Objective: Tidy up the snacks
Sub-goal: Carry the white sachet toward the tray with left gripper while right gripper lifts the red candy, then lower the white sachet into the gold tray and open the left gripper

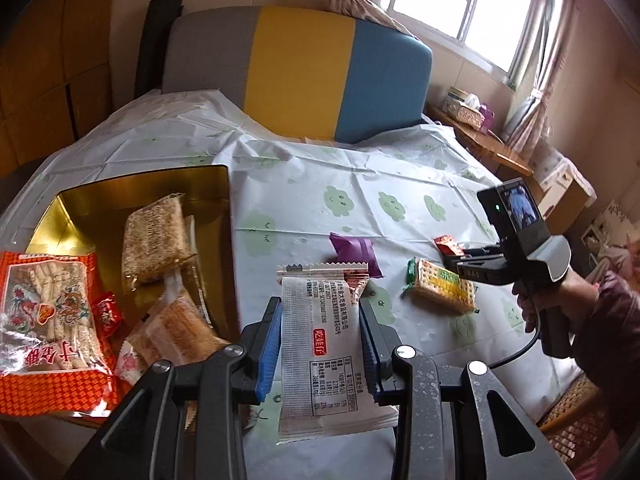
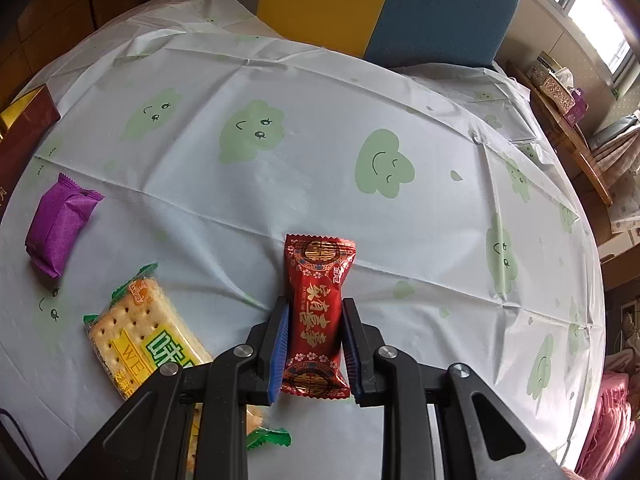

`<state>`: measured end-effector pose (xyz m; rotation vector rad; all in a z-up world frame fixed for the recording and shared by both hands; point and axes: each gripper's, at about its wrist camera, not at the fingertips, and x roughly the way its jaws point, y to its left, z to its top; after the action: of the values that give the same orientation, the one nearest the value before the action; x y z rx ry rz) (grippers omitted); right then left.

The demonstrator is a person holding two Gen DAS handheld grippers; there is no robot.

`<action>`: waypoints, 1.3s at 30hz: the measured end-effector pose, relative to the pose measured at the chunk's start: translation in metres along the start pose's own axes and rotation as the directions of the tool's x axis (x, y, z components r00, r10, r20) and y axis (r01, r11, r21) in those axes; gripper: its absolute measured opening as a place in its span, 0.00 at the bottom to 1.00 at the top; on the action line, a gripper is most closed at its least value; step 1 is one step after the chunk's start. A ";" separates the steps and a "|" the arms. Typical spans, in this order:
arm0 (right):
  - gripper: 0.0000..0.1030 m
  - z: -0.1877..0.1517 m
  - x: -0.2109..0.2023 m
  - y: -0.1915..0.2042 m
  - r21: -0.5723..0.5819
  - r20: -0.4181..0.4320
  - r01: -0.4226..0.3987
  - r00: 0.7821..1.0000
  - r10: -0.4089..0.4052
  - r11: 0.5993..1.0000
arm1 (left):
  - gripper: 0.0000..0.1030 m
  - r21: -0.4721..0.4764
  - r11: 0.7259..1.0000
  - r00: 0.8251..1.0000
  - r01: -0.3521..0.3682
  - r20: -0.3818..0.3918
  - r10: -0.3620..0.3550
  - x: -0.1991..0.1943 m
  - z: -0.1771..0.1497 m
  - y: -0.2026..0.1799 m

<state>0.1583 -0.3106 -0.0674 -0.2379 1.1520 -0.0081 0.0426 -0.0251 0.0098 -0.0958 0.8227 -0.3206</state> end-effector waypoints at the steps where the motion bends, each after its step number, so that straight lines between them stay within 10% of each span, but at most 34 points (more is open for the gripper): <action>1: 0.24 0.000 -0.001 0.001 -0.003 0.001 0.003 1.000 -0.003 1.000 | 0.35 -0.029 1.000 1.000 -0.003 0.005 0.004 -0.005 0.002 0.010; 15: 0.24 -0.002 -0.005 0.011 -0.039 0.007 0.035 0.999 -0.035 0.999 | 0.35 -0.315 0.939 0.990 -0.136 -0.012 0.139 -0.002 0.029 0.119; 24: 0.24 -0.002 -0.006 0.007 -0.018 0.008 0.027 1.000 -0.027 0.999 | 0.40 -0.281 0.941 0.982 -0.190 -0.038 0.187 0.060 0.079 0.106; 39: 0.24 0.000 -0.001 0.002 -0.024 0.000 0.015 1.000 -0.015 1.000 | 0.50 -0.194 0.952 0.971 -0.237 -0.058 0.230 0.044 0.036 0.083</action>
<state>0.1576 -0.3084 -0.0666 -0.2683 1.1511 -0.0075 0.1170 0.0382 -0.0141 -0.1789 0.8894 -0.0153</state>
